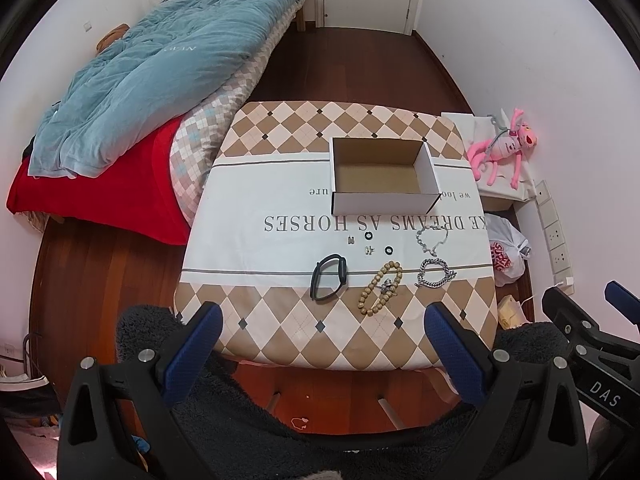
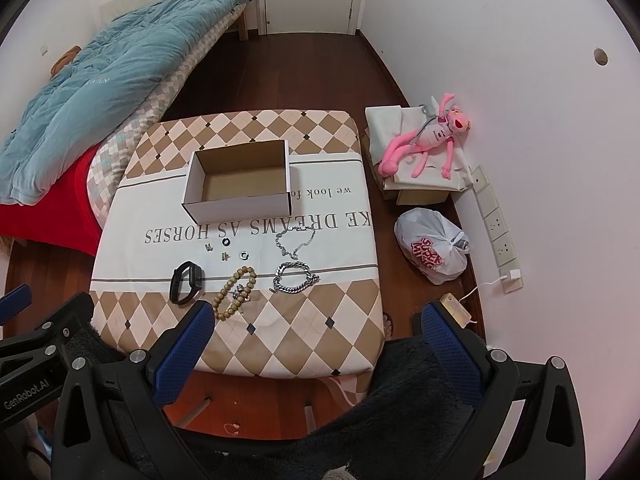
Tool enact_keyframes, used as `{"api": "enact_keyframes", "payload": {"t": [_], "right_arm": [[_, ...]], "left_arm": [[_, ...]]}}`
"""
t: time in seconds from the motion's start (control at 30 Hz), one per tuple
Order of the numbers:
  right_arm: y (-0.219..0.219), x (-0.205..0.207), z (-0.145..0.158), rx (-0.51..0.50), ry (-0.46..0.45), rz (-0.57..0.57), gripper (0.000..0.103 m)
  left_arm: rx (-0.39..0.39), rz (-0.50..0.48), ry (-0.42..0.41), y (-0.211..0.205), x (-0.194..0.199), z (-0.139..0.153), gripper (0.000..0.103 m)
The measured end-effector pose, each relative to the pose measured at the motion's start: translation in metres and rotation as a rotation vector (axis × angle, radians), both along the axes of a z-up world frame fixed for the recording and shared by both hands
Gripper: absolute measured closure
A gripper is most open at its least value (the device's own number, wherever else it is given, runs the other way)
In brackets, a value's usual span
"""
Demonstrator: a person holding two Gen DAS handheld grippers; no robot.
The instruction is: Organize jewelry
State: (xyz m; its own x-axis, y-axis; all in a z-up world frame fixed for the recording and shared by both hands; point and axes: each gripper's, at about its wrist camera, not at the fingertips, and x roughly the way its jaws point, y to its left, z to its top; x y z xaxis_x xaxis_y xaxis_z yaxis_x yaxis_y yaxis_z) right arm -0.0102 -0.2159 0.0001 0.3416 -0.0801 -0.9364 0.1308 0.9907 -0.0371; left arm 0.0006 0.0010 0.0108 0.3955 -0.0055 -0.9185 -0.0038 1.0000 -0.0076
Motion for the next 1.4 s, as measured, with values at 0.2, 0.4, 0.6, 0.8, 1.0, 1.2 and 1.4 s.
{"api": "enact_keyframes", "payload": {"t": [0.2, 0.4, 0.6, 0.8, 1.0, 1.2, 1.4], "right_arm": [[-0.001, 0.000, 0.001, 0.001, -0.001, -0.001, 0.000], [-0.001, 0.000, 0.003, -0.001, -0.003, -0.002, 0.000], [-0.004, 0.004, 0.011, 0.000, -0.004, -0.002, 0.000], [-0.003, 0.001, 0.007, -0.003, -0.005, -0.002, 0.000], [-0.001, 0.001, 0.007, -0.002, -0.006, -0.001, 0.000], [-0.001, 0.002, 0.010, -0.001, -0.009, -0.001, 0.000], [-0.003, 0.002, 0.012, -0.001, -0.010, -0.003, 0.000]], "left_arm": [[0.001, 0.001, 0.000, 0.000, 0.000, 0.000, 0.000], [-0.001, -0.001, 0.000, -0.001, 0.000, 0.001, 0.000], [-0.001, 0.000, -0.001, -0.001, 0.000, 0.001, 0.000], [-0.001, 0.000, -0.001, -0.001, 0.000, 0.001, 0.000], [-0.001, 0.000, -0.002, -0.001, 0.000, 0.001, 0.000], [-0.002, -0.001, -0.002, -0.001, 0.000, 0.001, 0.000], [-0.002, -0.003, -0.001, -0.002, 0.001, 0.002, 0.000]]}}
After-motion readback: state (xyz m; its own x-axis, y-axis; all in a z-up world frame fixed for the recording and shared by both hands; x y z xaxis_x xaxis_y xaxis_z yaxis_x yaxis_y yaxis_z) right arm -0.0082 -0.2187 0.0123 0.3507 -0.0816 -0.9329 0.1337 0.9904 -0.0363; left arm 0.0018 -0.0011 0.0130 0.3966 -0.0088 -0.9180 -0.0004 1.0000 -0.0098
